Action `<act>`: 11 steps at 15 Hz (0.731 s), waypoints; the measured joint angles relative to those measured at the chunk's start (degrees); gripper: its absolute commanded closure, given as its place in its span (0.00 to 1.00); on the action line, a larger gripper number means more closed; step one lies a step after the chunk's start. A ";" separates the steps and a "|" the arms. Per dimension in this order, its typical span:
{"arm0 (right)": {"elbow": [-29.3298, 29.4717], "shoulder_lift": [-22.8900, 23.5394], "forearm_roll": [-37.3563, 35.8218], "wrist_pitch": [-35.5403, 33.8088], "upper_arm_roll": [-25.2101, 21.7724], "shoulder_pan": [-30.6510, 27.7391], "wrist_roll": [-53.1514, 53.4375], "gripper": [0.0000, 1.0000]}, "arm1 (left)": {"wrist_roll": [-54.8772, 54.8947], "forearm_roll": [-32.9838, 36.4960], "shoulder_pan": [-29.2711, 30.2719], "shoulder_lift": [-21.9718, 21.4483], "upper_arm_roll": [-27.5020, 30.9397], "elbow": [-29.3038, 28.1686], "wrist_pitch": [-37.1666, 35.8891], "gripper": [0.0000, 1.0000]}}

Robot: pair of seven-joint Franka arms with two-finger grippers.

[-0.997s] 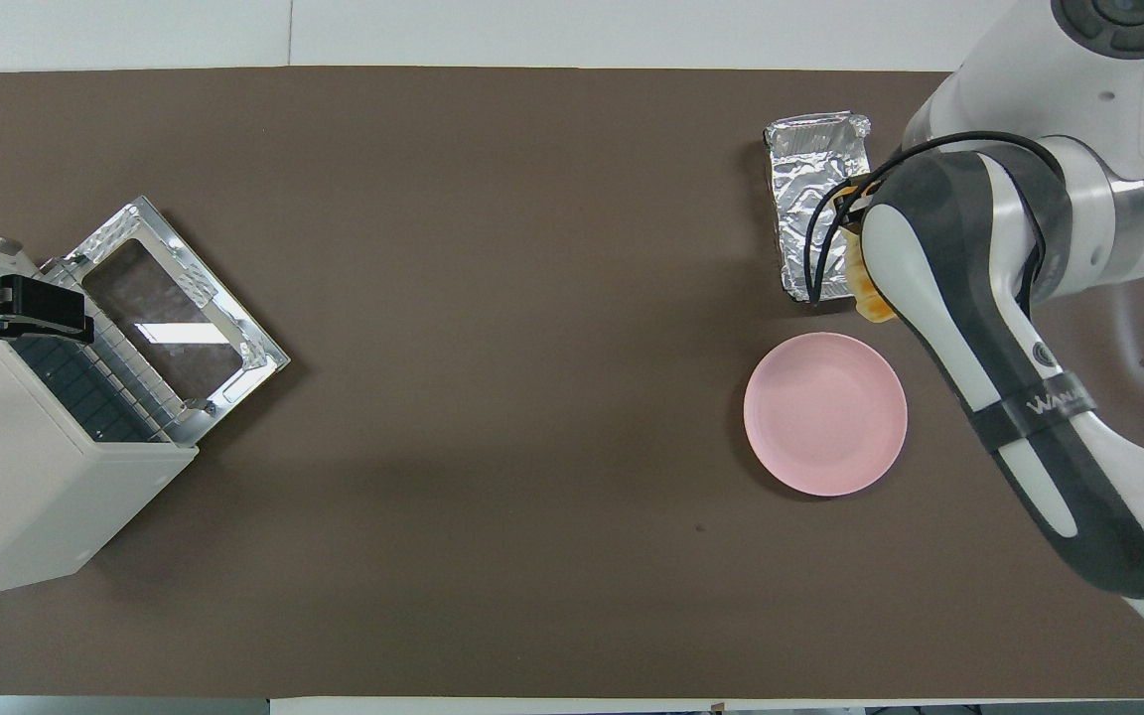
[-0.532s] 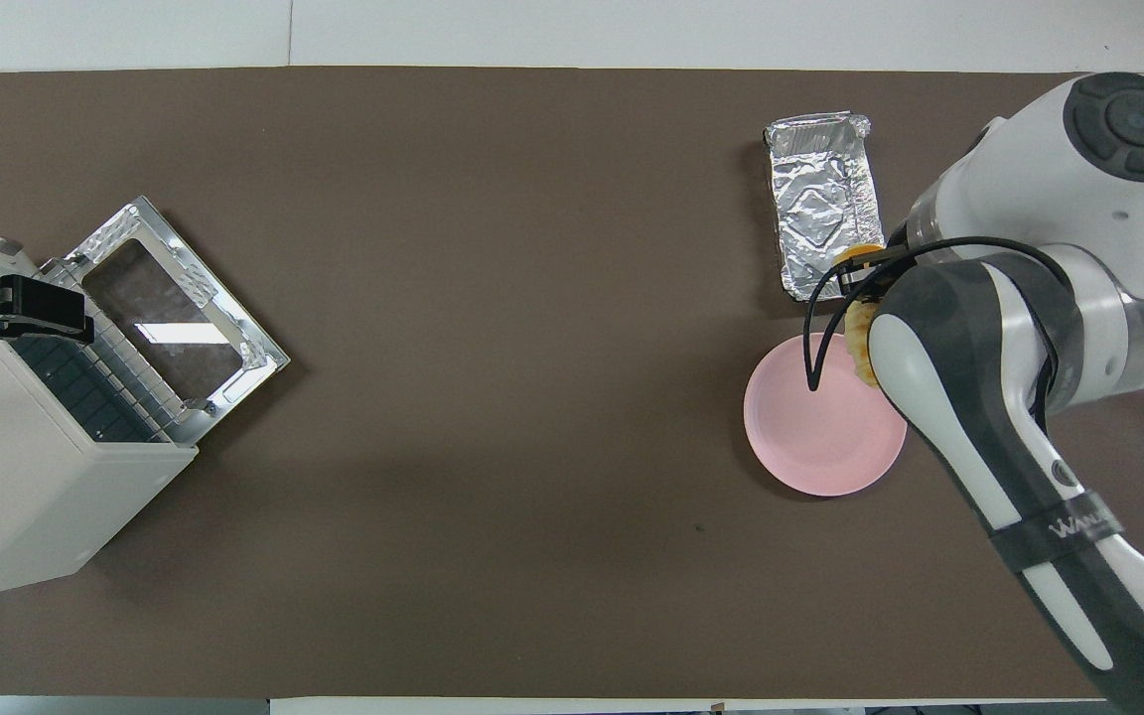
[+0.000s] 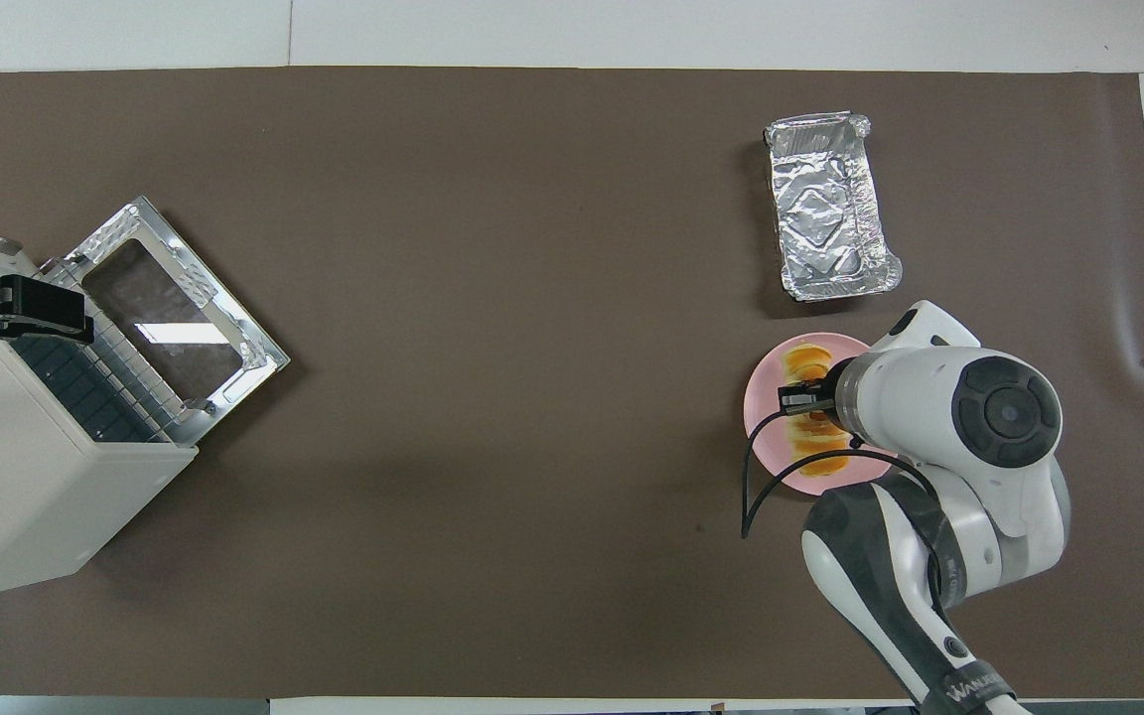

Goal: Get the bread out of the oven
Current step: 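Lower the held bread onto the pink plate with the right gripper, then open the right gripper and lift it away from the bread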

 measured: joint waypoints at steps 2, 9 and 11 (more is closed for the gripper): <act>-0.92 0.94 0.00 2.76 -0.05 -0.30 -0.01 1.00 | 0.00 0.00 0.00 0.00 0.00 0.00 0.00 0.00; -2.99 1.90 0.00 6.22 -0.13 -1.42 -0.08 0.00 | 0.00 0.00 0.00 0.00 0.00 0.00 0.00 0.00; -2.89 1.89 0.00 6.17 -0.13 -1.73 -0.12 0.00 | 0.00 0.00 0.00 0.00 0.00 0.00 0.00 0.00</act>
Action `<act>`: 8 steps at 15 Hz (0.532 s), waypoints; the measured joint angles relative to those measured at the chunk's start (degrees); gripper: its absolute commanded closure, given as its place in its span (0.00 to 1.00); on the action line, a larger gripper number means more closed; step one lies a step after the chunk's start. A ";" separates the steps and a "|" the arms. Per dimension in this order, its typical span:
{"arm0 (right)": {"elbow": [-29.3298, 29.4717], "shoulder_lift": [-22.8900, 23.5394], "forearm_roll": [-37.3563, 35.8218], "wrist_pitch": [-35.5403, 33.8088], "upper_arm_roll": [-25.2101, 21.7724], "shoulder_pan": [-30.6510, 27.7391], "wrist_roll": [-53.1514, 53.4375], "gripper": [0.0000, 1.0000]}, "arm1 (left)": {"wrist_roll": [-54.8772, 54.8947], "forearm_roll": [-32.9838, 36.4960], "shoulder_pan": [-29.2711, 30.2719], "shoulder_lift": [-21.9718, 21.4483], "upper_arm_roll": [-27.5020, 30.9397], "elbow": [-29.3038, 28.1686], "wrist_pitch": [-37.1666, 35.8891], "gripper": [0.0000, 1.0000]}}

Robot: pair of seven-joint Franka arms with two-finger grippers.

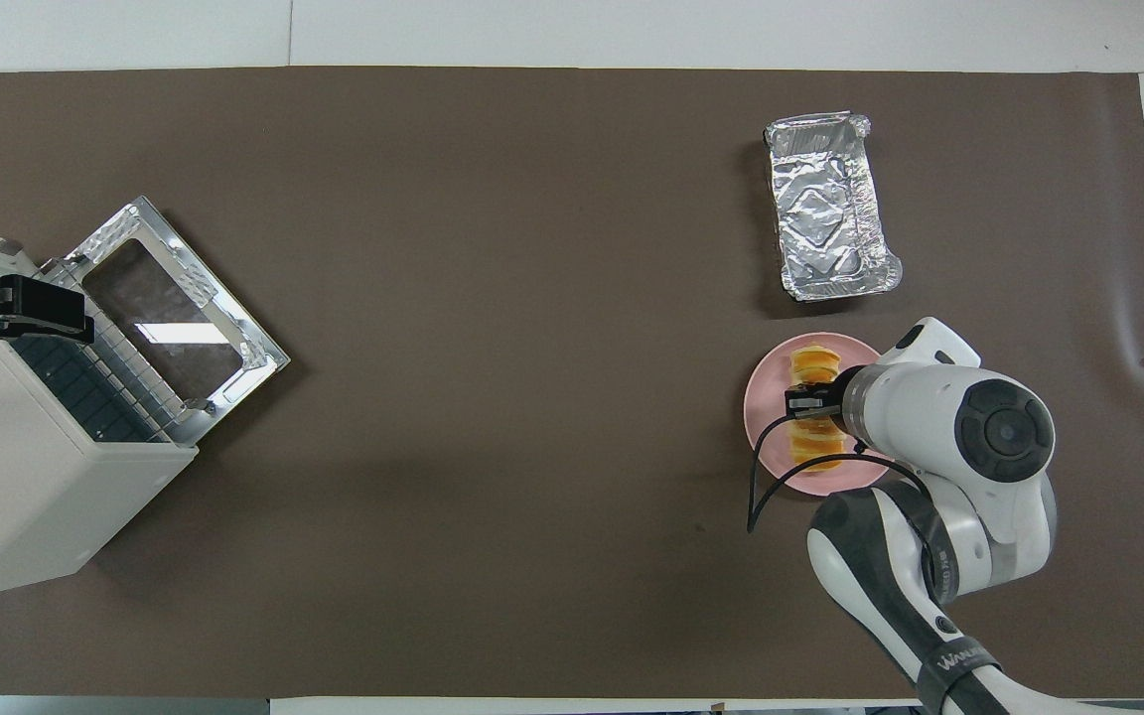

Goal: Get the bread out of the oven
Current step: 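Open the right gripper and lift it away from the bread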

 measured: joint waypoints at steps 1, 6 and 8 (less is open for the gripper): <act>0.18 -0.01 0.00 -0.33 0.00 -0.07 -0.01 0.00 | 0.00 0.00 0.00 0.00 0.00 0.00 0.00 0.00; 7.58 -0.36 0.00 -12.23 -0.03 -0.49 -2.56 0.00 | 0.00 0.00 0.00 0.00 0.00 0.00 0.00 0.00; 11.87 -0.57 0.00 -17.62 -0.03 -1.92 -6.96 0.00 | 0.00 0.00 0.00 0.00 0.00 0.00 0.00 0.00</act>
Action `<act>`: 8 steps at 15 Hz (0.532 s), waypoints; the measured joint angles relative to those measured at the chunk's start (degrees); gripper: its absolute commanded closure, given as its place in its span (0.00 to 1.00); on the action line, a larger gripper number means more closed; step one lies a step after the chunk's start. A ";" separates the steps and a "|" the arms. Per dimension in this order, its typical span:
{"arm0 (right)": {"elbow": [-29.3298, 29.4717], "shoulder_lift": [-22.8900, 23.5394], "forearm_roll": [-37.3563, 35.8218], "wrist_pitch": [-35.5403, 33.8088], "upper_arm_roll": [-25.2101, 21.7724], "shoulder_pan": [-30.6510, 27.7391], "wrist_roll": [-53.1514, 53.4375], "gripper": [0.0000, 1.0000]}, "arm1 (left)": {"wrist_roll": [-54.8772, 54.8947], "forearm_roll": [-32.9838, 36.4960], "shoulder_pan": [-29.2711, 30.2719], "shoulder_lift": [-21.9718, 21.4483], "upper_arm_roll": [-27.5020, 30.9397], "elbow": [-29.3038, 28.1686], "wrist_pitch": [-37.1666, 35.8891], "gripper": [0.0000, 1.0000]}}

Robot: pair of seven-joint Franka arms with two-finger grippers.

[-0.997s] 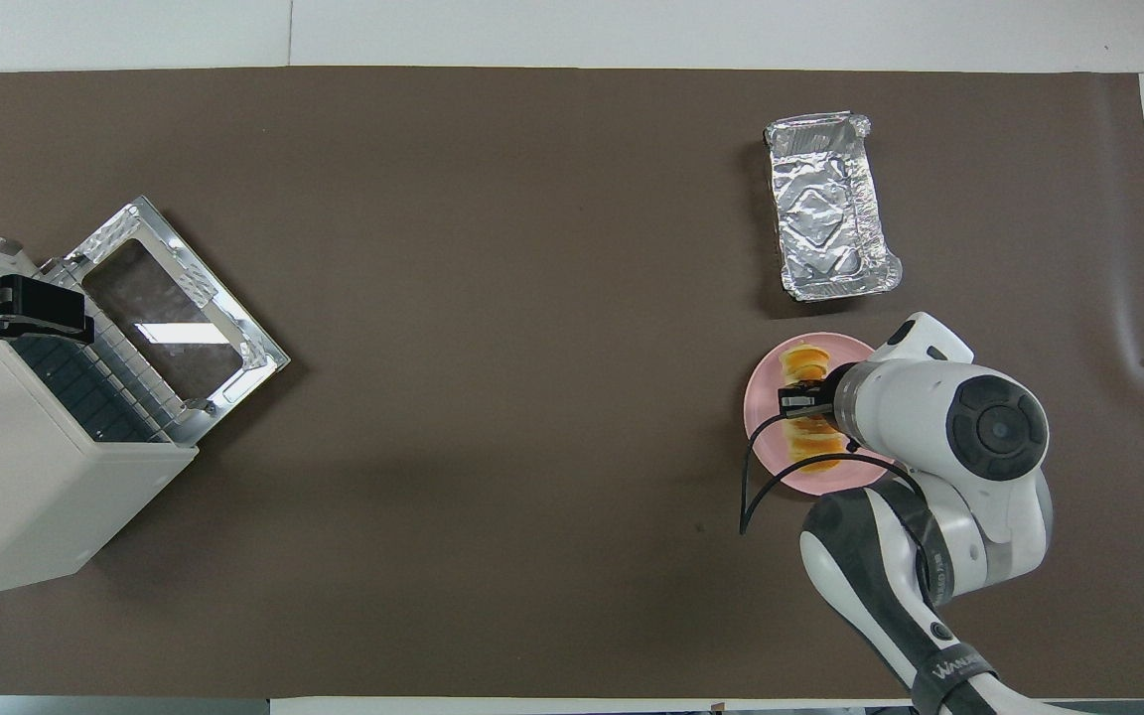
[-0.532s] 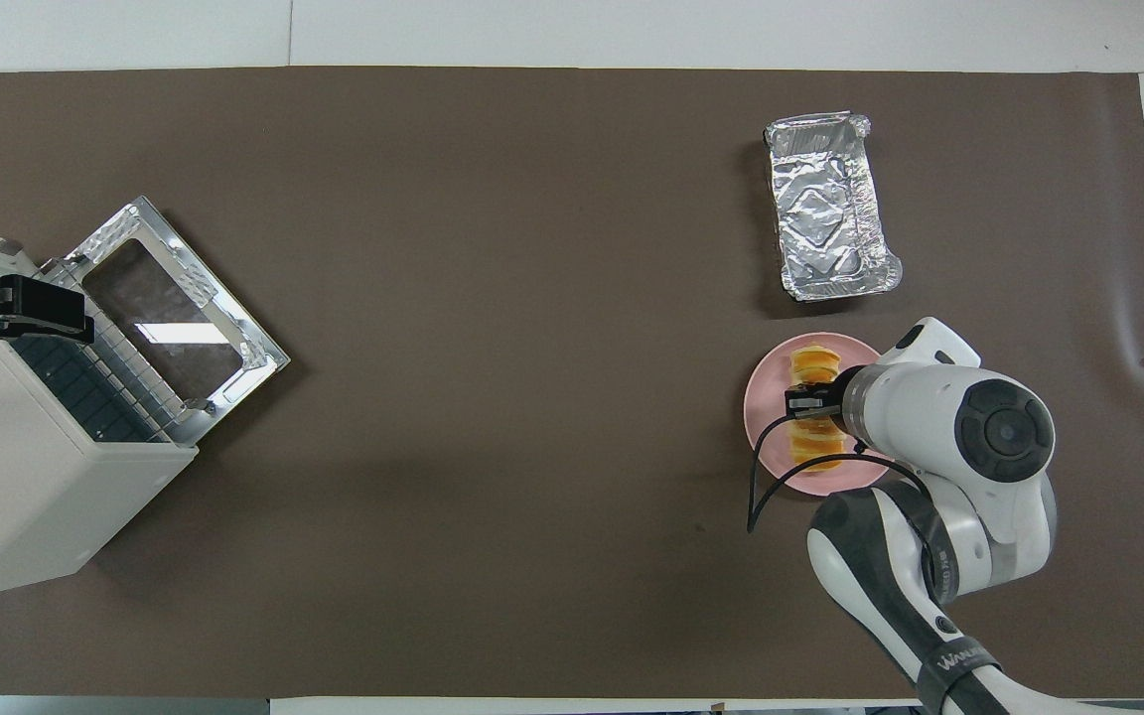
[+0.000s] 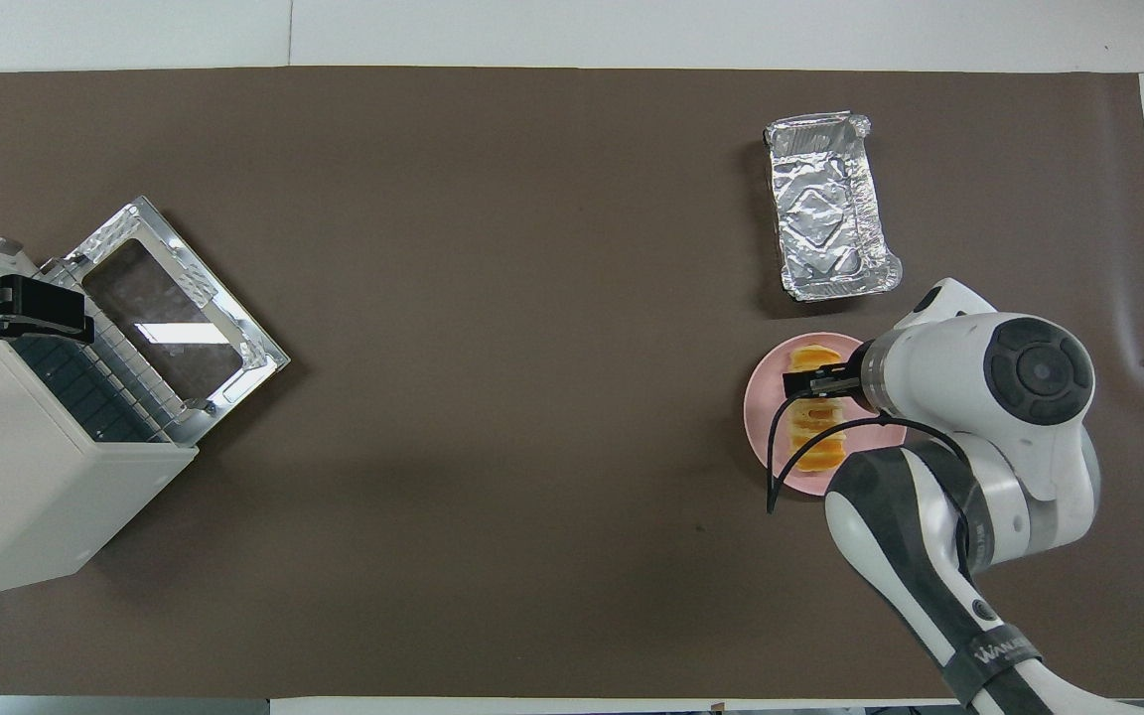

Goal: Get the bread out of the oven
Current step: 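Open the right gripper and lift it away from the bread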

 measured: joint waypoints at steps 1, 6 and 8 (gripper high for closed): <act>2.23 -0.11 0.00 -2.80 -0.02 -1.07 -2.68 0.00 | 0.00 0.00 0.00 0.00 0.00 0.00 0.00 0.00; 12.62 -0.37 0.00 -13.14 -0.26 -5.45 -10.87 0.00 | 0.00 0.00 0.00 0.00 0.00 0.00 0.00 0.00; 16.41 -0.39 0.00 -18.54 -0.28 -5.76 -11.03 0.00 | 0.00 0.00 0.00 0.00 0.00 0.00 0.00 0.00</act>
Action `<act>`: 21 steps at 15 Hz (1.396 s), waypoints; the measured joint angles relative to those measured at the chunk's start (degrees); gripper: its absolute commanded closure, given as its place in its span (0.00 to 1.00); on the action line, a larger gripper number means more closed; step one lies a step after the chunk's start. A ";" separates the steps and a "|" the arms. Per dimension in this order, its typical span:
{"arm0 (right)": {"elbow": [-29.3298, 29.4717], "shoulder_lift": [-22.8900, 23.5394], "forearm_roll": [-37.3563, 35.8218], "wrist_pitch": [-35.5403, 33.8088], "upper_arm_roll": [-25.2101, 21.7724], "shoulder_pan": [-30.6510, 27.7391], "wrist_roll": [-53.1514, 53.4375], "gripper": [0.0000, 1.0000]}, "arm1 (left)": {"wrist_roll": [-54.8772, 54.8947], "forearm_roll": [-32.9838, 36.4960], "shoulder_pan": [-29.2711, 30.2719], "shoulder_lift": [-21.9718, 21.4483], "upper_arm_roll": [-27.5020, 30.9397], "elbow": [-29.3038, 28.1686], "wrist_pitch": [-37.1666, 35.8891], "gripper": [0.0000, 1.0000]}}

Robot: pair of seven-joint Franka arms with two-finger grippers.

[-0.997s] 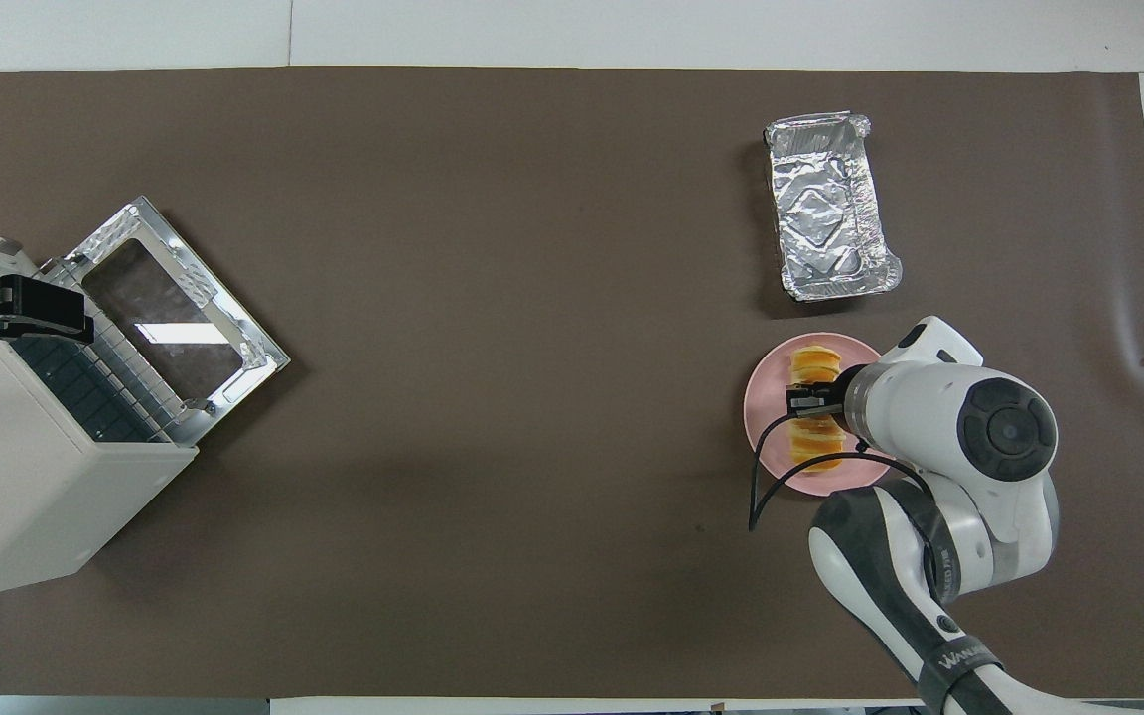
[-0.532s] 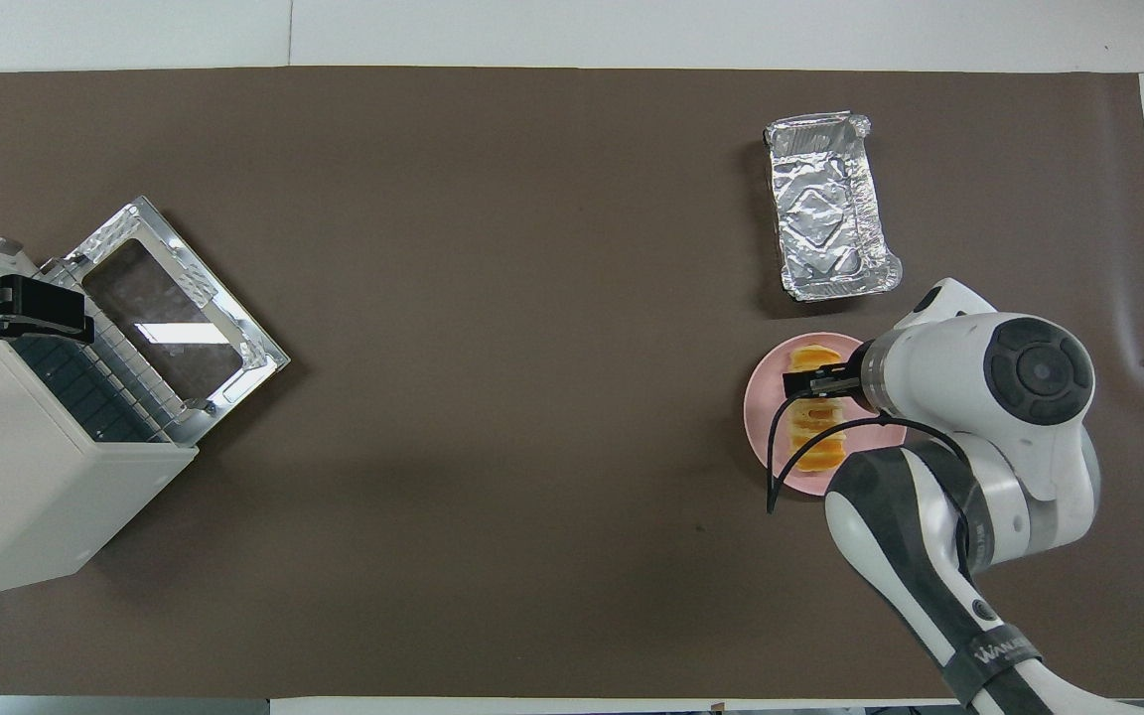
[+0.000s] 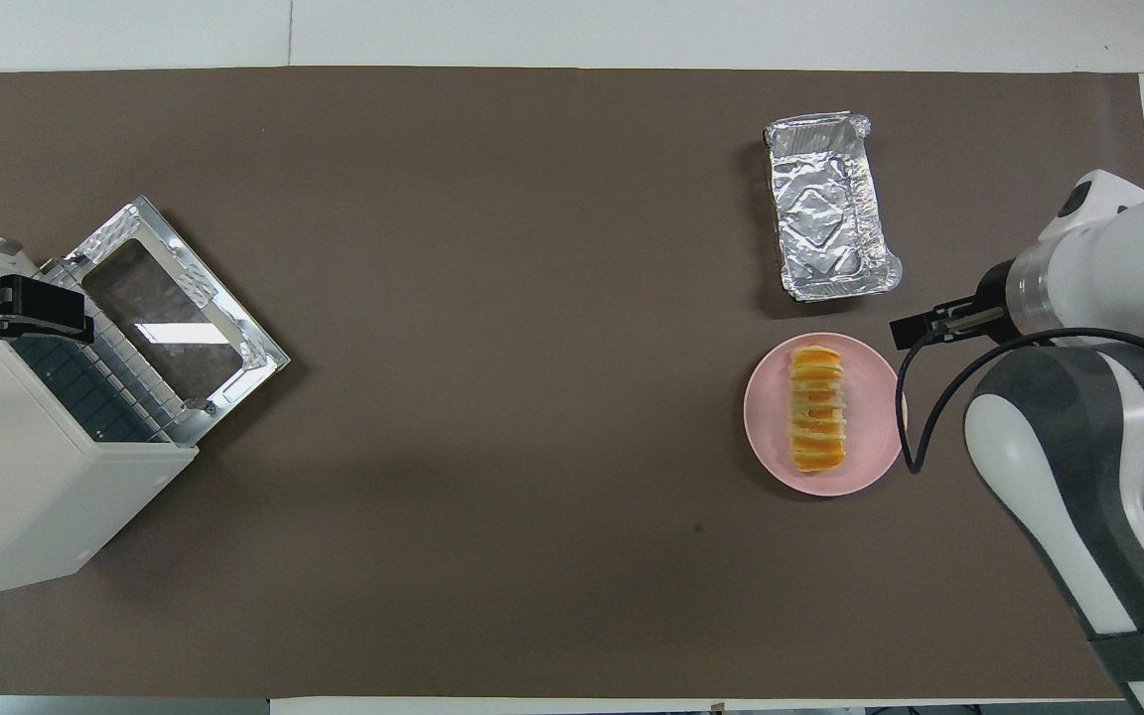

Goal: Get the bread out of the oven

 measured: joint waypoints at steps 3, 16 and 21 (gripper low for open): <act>6.37 -0.07 0.00 -9.94 -0.04 -0.02 -1.73 0.00 | 0.00 0.00 0.00 0.00 0.00 0.00 0.00 0.00; 17.14 0.69 0.00 -23.52 -0.28 -3.01 -4.19 0.00 | 0.00 0.00 0.00 0.00 0.00 0.00 0.00 0.00; 19.69 1.23 0.92 -27.84 -0.28 -3.29 -4.19 0.00 | -0.02 0.00 0.09 0.00 0.31 0.00 -0.02 0.00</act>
